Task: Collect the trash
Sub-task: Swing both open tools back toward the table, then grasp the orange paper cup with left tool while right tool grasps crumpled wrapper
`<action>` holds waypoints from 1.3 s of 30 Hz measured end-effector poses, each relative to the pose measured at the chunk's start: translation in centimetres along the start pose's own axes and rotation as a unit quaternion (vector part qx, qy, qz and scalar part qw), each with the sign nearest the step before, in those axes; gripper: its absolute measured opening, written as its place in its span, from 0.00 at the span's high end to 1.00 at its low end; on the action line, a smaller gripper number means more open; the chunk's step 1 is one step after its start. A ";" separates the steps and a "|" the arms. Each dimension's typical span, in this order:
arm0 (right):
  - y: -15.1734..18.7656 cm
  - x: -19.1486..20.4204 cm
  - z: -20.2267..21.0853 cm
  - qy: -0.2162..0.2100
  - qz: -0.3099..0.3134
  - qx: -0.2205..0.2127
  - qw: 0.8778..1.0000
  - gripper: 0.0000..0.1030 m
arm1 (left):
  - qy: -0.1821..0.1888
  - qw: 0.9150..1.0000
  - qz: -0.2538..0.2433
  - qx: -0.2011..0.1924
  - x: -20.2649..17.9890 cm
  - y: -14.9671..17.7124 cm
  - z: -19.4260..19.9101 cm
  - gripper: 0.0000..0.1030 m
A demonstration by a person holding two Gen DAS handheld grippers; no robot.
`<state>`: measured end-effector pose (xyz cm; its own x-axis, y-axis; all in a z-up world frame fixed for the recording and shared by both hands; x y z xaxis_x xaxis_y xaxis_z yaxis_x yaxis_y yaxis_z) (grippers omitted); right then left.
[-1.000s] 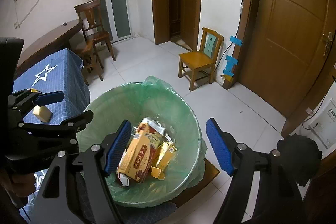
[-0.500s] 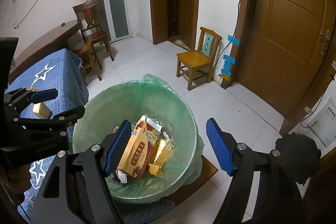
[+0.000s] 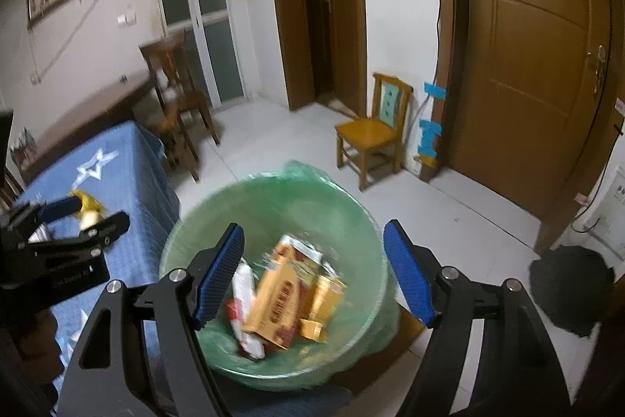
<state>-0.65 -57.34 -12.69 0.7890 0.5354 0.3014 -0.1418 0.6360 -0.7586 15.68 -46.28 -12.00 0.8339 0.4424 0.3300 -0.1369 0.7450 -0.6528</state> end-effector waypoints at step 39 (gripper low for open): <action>20.3 38.4 4.0 -0.364 0.282 0.230 0.857 0.24 | -0.176 0.869 0.416 0.201 44.8 28.0 3.0 0.12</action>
<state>24.39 -21.71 -14.21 -0.0417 0.9284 0.3691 -0.7317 0.2232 -0.6440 47.67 -4.14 -13.44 0.1514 0.9843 0.0912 -0.8490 0.1767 -0.4979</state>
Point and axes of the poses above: each gripper's, at about its wrist camera, not at the fingertips, and z roughly against the way its jaws point, x to its left, y to its underside, the point moved 7 cm from there along -z, roughly the way its jaws point, and after that the axes turned 14 degrees about -z, right-handed, at the moved point
